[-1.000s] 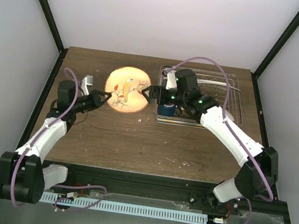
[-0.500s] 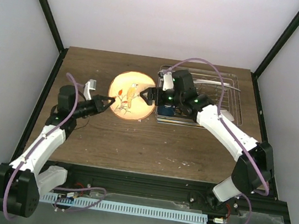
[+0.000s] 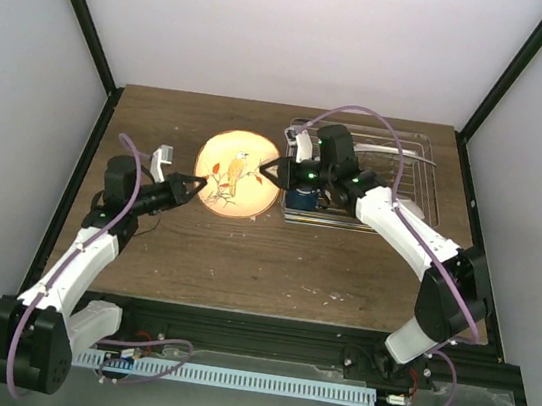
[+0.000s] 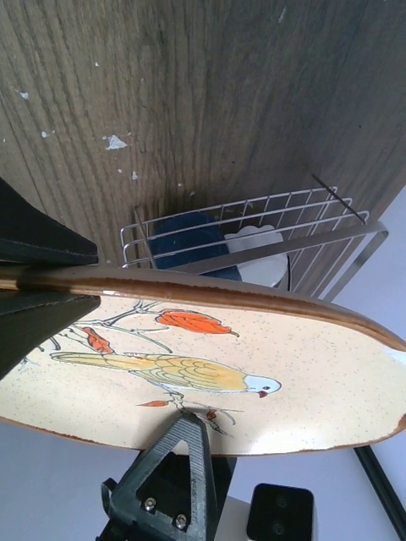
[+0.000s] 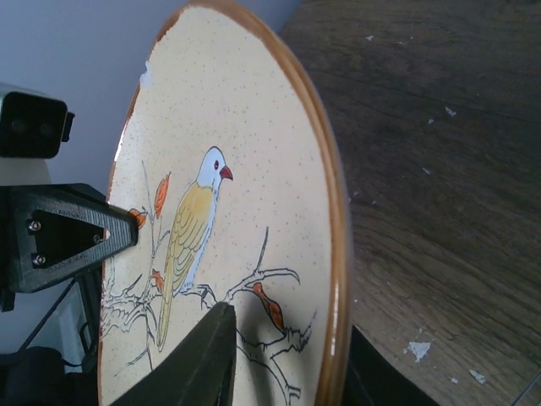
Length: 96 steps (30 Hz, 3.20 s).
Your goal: Load the mixed dishes into the dish rack
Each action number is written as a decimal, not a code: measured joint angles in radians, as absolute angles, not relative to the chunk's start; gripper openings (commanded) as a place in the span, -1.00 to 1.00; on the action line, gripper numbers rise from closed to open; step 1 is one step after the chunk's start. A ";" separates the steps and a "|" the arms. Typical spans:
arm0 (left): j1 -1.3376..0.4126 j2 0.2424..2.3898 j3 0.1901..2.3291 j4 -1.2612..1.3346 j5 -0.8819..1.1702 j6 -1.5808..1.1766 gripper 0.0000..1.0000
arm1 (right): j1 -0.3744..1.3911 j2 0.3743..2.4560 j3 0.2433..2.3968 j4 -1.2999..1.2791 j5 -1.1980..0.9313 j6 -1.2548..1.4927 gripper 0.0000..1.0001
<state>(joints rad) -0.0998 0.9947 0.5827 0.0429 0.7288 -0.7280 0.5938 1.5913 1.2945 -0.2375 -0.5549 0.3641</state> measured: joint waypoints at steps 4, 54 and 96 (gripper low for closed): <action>-0.098 0.995 0.582 0.051 0.727 -0.728 -0.88 | 0.583 1.596 1.293 -0.224 -0.580 0.378 -0.85; -0.114 1.118 0.710 -0.098 0.537 -0.622 1.00 | 0.623 1.032 1.080 -0.455 0.213 -1.206 -0.99; -0.114 1.178 0.710 -0.041 0.562 -0.623 1.00 | 0.165 1.012 0.769 -0.155 0.165 -1.500 -0.99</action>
